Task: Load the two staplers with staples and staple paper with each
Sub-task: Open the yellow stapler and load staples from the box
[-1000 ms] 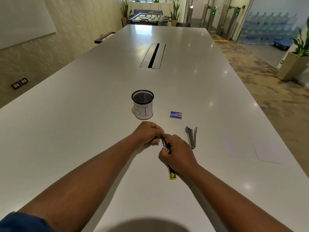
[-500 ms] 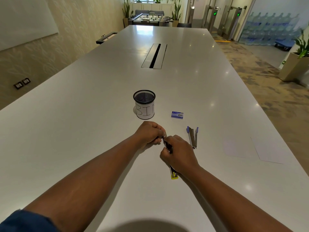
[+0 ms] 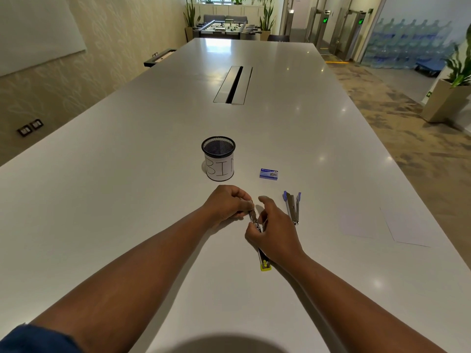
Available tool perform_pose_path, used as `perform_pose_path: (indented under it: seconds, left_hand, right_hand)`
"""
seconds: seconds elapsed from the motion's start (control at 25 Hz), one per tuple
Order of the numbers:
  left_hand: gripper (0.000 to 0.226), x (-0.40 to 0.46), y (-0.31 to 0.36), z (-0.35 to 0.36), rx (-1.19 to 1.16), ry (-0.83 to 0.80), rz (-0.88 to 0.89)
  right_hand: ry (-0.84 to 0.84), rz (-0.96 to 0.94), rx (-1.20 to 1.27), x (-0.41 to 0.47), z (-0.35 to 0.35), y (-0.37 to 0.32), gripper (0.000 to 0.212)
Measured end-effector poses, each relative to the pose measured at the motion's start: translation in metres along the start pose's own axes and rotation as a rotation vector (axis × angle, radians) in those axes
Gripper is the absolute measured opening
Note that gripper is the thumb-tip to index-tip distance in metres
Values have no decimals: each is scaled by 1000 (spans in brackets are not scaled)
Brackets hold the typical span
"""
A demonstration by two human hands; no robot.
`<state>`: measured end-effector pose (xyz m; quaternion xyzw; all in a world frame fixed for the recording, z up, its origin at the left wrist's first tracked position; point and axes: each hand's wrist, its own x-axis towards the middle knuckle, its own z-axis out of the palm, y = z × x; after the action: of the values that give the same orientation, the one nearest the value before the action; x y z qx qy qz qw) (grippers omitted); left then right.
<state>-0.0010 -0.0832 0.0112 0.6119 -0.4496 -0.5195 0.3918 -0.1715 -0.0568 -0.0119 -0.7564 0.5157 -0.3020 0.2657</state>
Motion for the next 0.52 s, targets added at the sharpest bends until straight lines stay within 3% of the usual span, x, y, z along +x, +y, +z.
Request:
perform_pose_path:
  seconds: [0.2, 0.32, 0.44, 0.52]
  left_hand:
    - [11, -3, 1, 3, 28, 28, 37]
    - [9, -4, 0, 4, 36, 43, 70]
    - [8, -6, -2, 6, 31, 53, 98]
    - [7, -8, -4, 6, 32, 49, 133]
  right_hand:
    - [12, 19, 27, -3, -6, 1, 72]
    - [-77, 40, -41, -6, -16, 1, 71]
    - [-140, 56, -208, -9, -22, -3, 38]
    - [-143, 84, -264, -9, -23, -4, 34]
